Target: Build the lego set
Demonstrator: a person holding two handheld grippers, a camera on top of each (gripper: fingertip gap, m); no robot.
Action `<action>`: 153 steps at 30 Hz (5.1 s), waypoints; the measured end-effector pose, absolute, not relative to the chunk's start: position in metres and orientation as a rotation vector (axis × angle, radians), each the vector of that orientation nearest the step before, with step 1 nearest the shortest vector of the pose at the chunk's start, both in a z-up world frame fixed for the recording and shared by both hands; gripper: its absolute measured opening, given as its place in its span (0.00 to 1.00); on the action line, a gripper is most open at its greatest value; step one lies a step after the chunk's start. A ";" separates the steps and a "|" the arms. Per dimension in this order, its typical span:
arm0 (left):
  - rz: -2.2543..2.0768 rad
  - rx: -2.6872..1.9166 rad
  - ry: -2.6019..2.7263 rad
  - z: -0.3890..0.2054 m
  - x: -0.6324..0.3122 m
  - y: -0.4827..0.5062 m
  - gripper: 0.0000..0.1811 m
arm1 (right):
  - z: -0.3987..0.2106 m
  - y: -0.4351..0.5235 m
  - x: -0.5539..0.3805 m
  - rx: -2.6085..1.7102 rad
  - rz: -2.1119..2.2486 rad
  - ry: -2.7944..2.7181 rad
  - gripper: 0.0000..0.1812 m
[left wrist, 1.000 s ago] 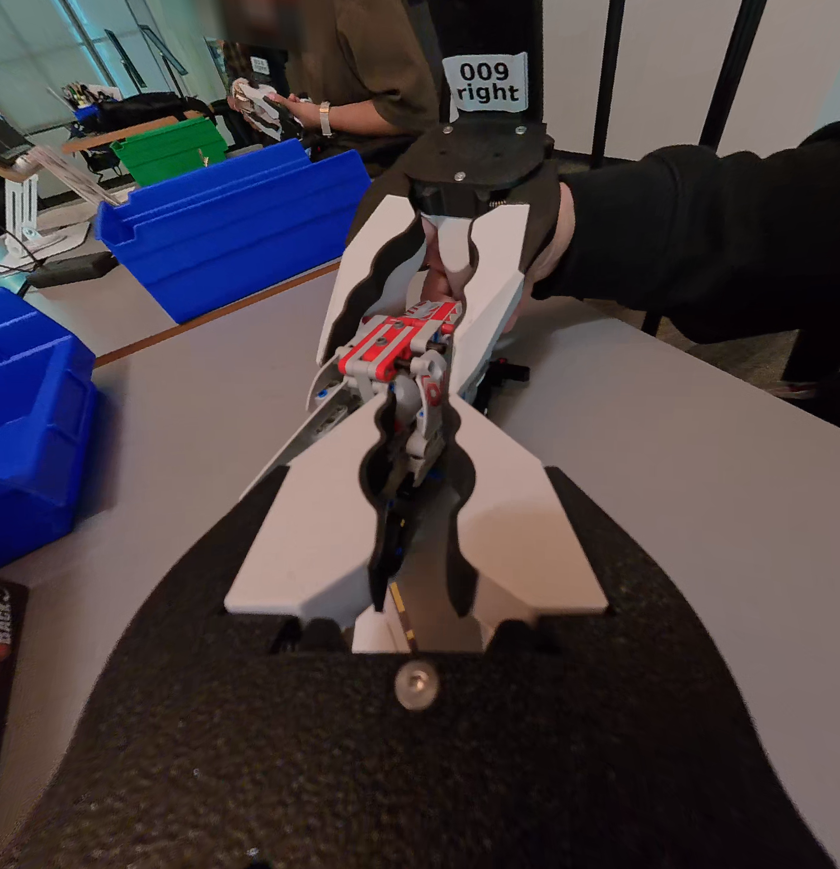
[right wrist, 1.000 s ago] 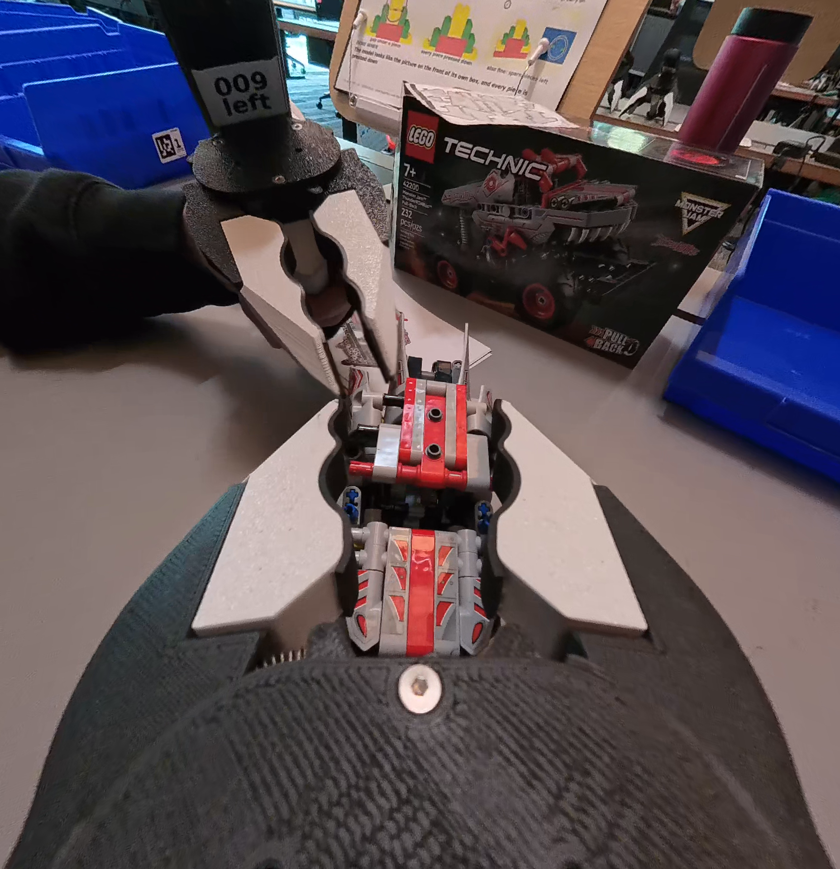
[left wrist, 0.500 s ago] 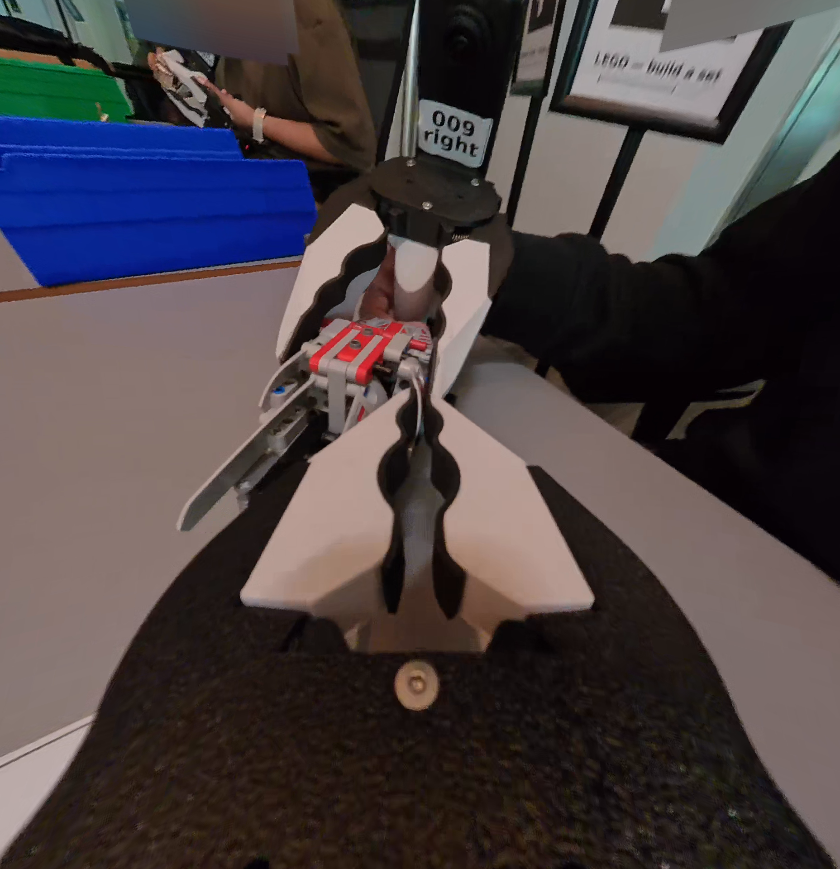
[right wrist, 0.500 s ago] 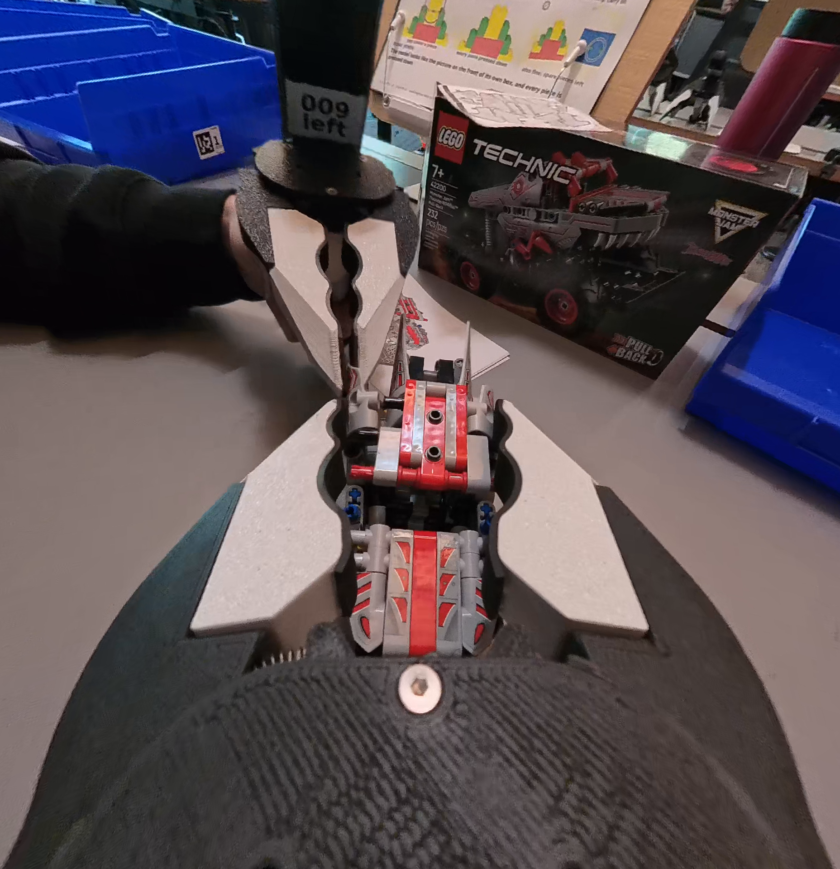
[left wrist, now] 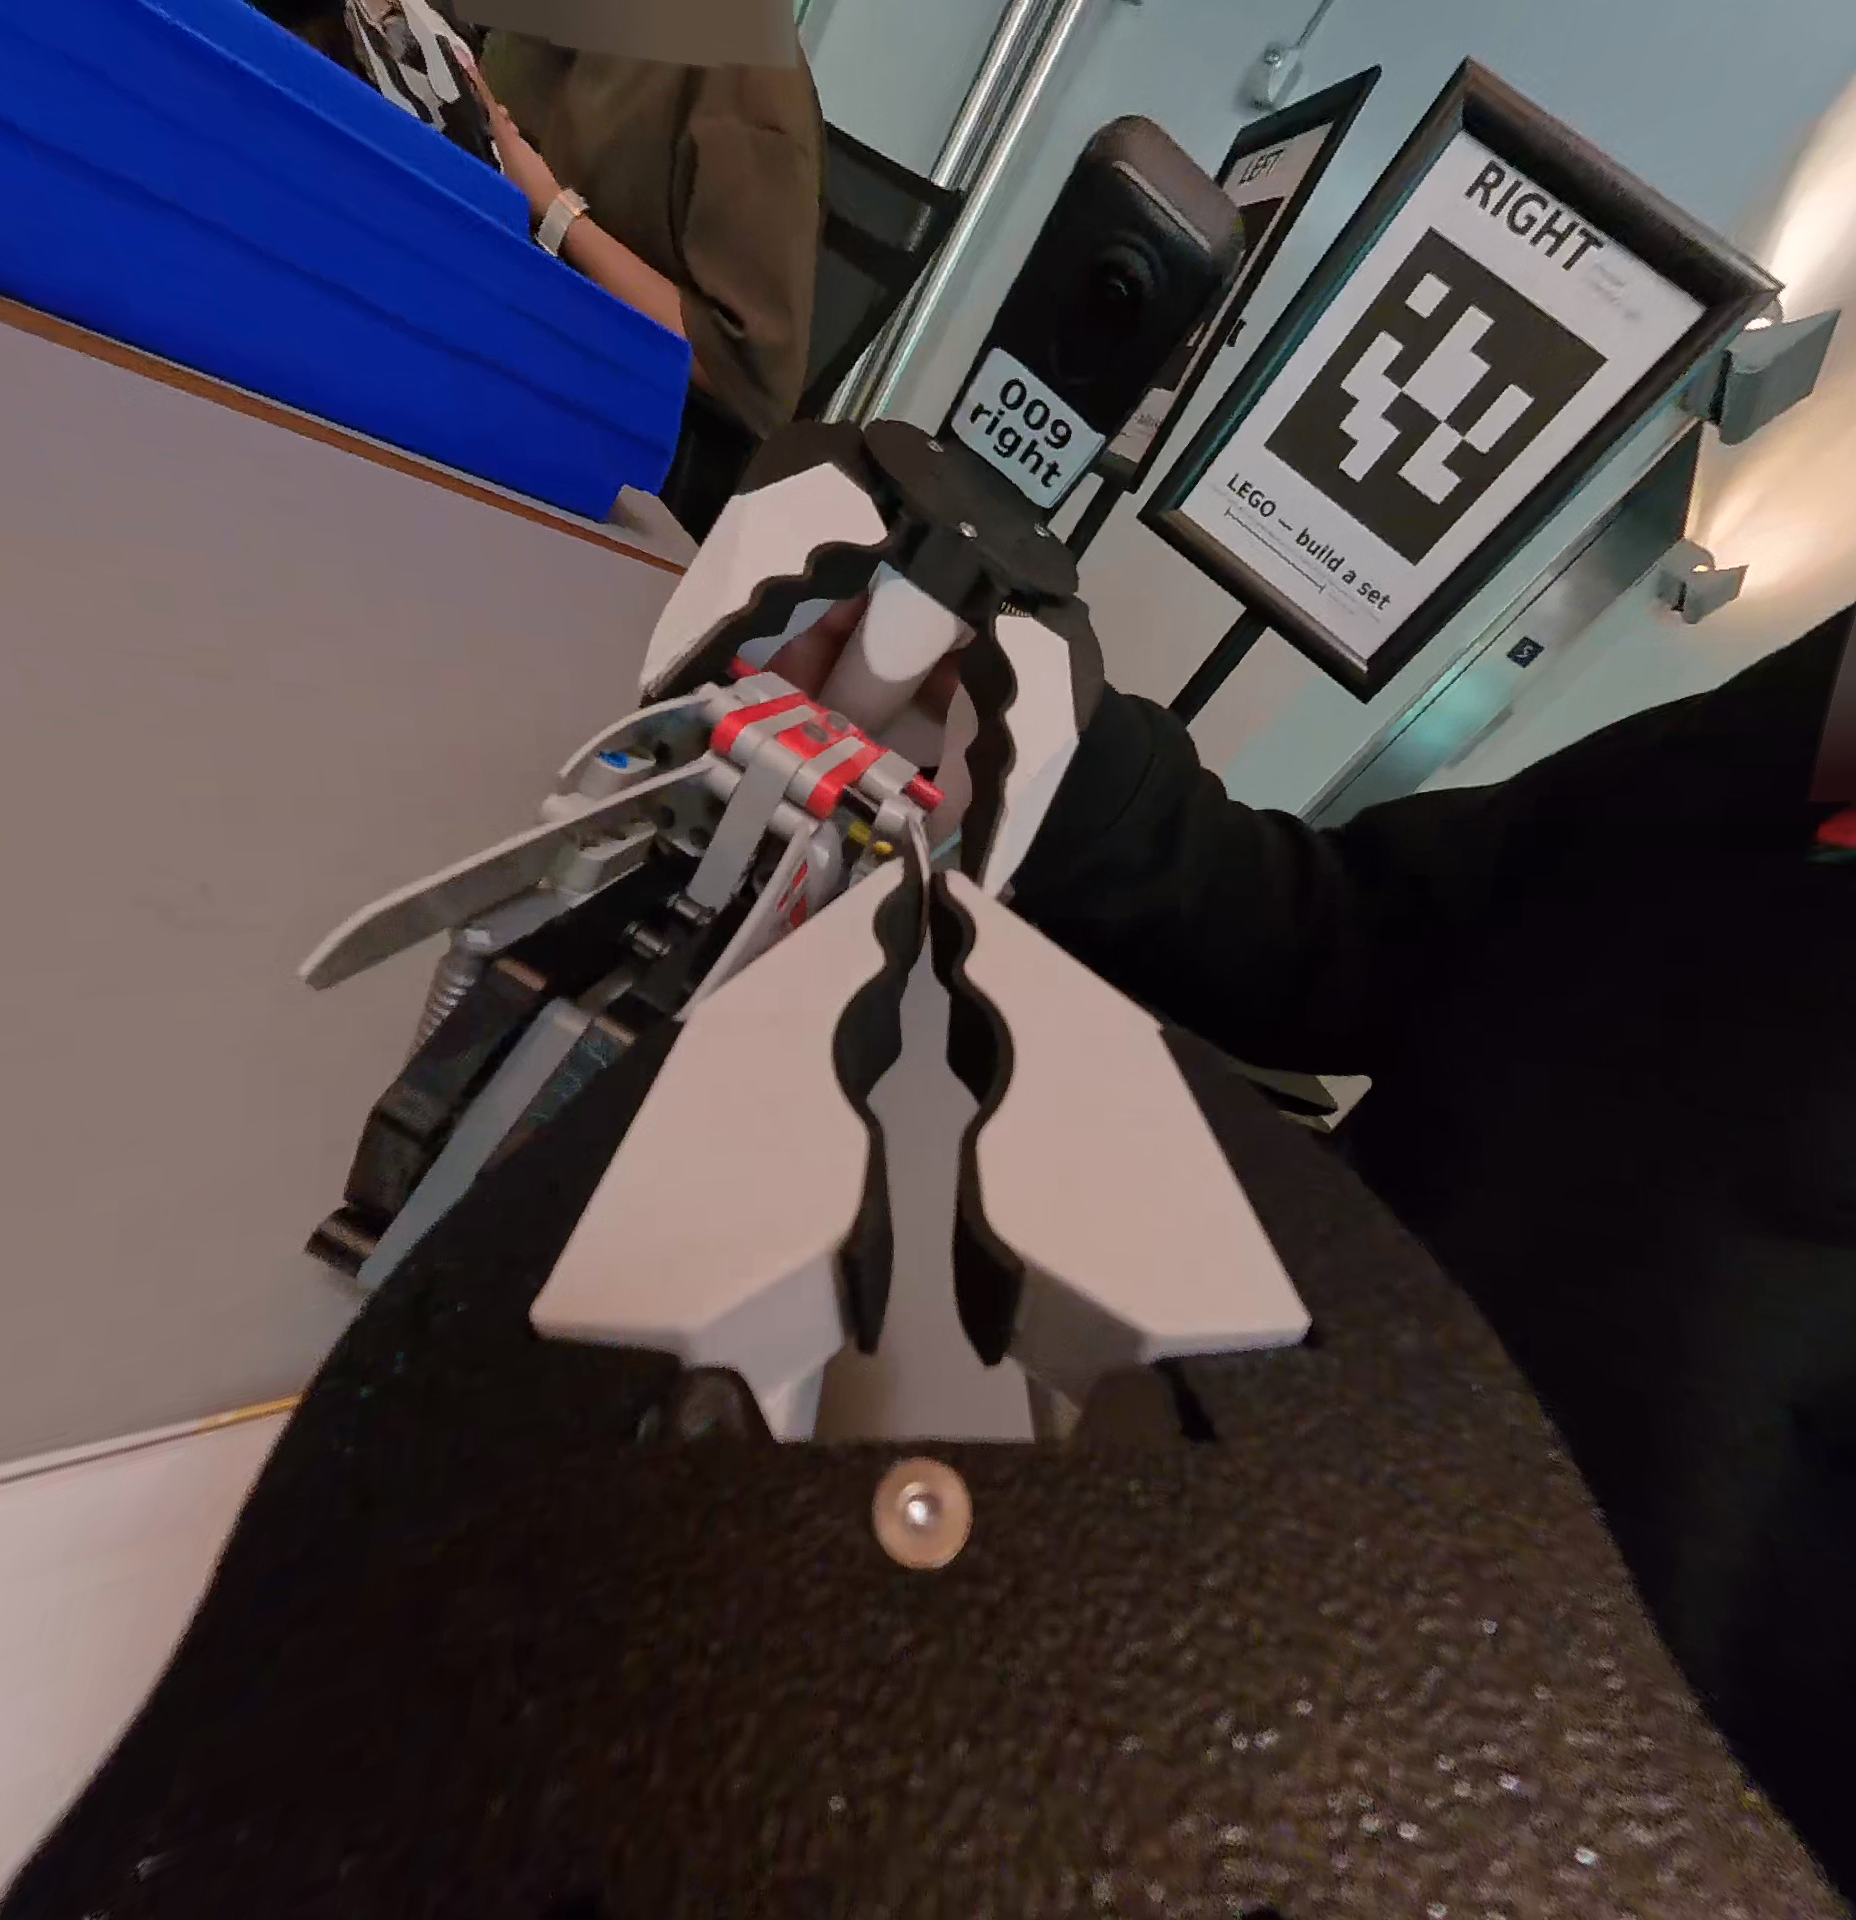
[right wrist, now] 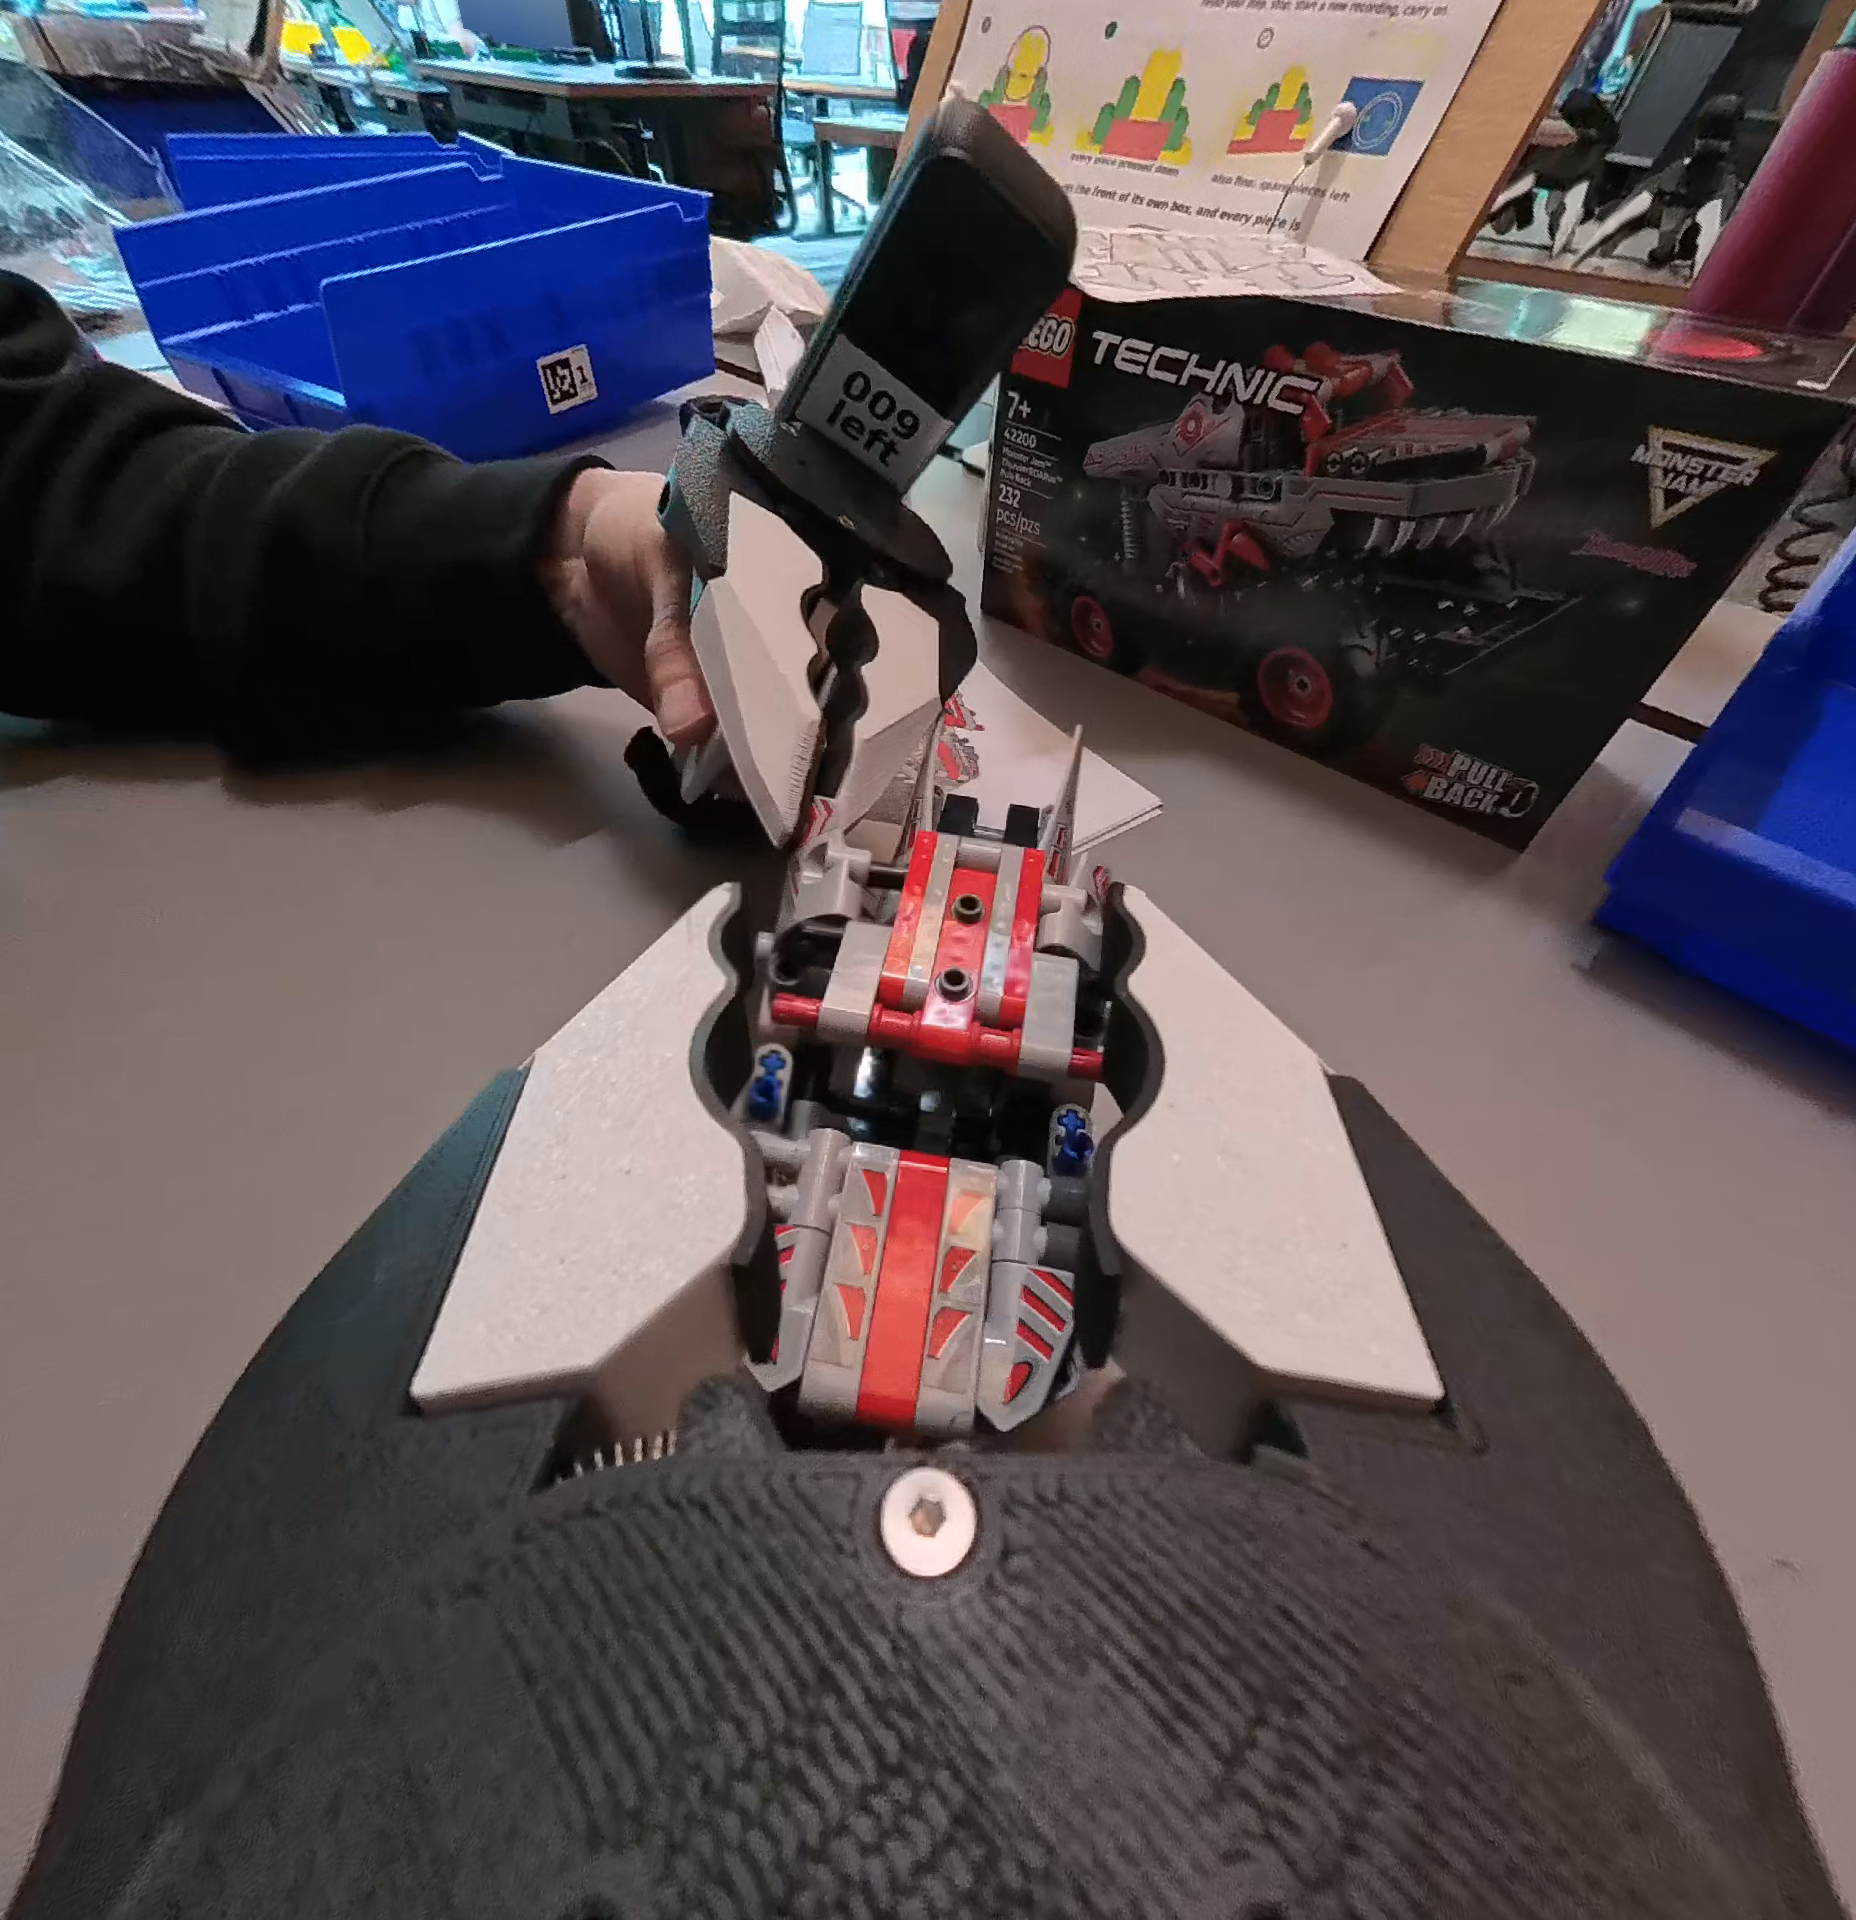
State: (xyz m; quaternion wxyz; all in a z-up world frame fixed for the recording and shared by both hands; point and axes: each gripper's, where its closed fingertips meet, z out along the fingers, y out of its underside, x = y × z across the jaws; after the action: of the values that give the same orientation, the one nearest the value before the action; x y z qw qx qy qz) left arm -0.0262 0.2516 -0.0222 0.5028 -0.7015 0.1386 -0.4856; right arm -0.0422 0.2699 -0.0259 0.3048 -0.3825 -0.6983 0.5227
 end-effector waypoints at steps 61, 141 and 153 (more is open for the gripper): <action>-0.634 -1.255 1.074 0.012 0.001 0.201 0.00 | -0.036 0.268 0.013 -0.914 1.295 -1.802 0.52; -1.095 -1.682 0.385 -0.011 -0.016 0.251 0.00 | -0.053 0.287 -0.007 -1.134 1.323 -1.888 0.43; -1.095 -1.675 0.387 -0.012 -0.013 0.249 0.00 | -0.053 0.294 0.000 -1.121 1.277 -1.889 0.48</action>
State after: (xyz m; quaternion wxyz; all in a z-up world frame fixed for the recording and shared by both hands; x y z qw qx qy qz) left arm -0.0134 0.2491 -0.0120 0.5240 -0.6999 0.1618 -0.4576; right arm 0.0005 0.2935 -0.0535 0.2958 -0.4216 -0.7102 0.4800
